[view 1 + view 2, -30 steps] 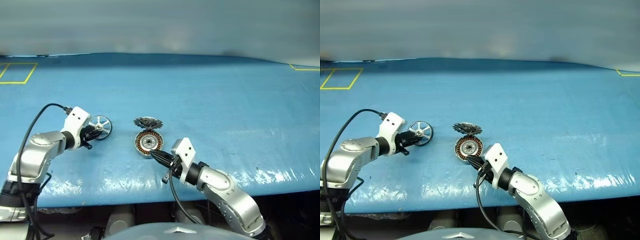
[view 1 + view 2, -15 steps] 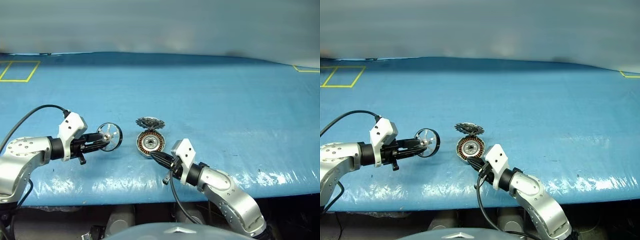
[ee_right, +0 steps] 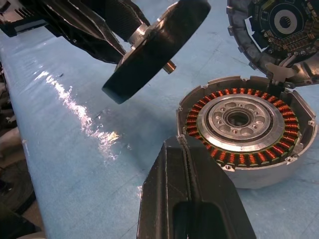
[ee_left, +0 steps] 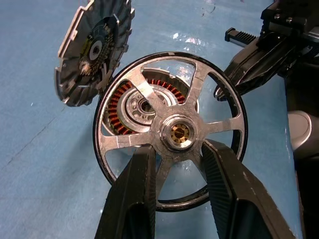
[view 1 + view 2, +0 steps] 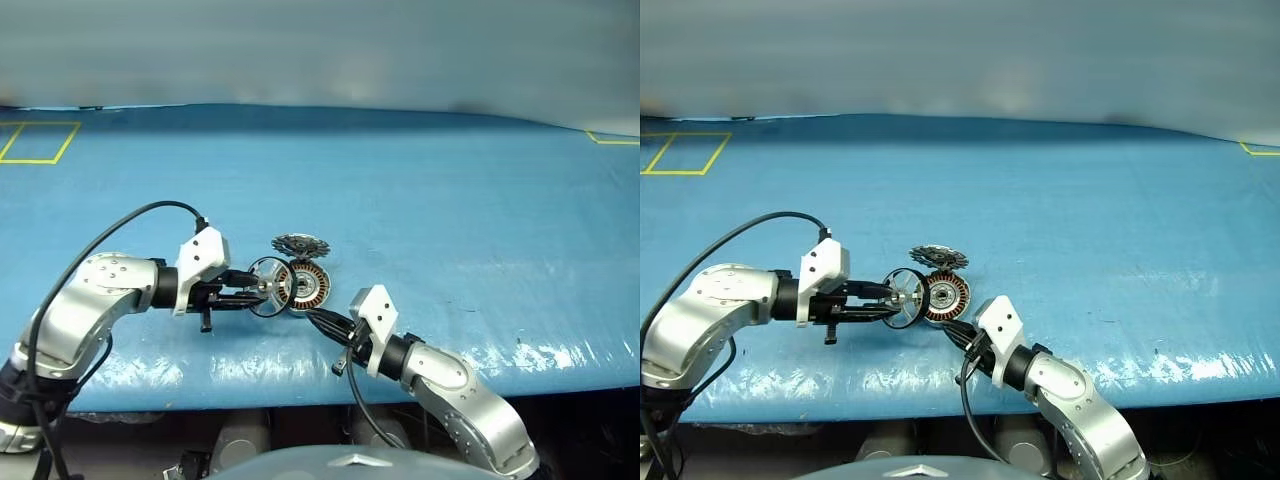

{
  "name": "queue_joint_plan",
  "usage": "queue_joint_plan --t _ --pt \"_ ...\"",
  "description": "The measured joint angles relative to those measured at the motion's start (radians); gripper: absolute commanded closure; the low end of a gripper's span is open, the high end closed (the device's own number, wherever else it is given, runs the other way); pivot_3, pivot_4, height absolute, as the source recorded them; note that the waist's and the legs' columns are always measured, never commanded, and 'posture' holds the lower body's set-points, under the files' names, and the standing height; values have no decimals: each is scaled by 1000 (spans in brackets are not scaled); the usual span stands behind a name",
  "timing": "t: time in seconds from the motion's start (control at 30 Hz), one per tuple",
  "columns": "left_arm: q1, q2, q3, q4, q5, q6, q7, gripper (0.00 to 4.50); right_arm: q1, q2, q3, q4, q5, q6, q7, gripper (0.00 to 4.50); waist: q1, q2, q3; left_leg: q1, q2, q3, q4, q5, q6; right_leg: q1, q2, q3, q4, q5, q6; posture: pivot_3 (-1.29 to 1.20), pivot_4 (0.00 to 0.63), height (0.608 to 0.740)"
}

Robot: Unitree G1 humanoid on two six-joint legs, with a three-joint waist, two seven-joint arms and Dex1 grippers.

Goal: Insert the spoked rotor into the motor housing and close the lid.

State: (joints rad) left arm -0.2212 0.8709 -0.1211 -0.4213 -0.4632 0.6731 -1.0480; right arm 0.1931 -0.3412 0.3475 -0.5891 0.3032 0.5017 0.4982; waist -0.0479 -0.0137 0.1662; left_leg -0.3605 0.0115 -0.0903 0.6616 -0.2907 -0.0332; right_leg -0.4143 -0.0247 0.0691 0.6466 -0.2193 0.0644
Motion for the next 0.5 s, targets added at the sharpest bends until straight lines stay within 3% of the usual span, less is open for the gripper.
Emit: queue_joint_plan --t 0.5 --pt "-215 -125 -208 176 150 -30 -8 3389 103 40 -63 85 16 -232 36 4500 8 0 0 0 0 0 1 0 0 1 0 0 0 0 1 0 150 740"
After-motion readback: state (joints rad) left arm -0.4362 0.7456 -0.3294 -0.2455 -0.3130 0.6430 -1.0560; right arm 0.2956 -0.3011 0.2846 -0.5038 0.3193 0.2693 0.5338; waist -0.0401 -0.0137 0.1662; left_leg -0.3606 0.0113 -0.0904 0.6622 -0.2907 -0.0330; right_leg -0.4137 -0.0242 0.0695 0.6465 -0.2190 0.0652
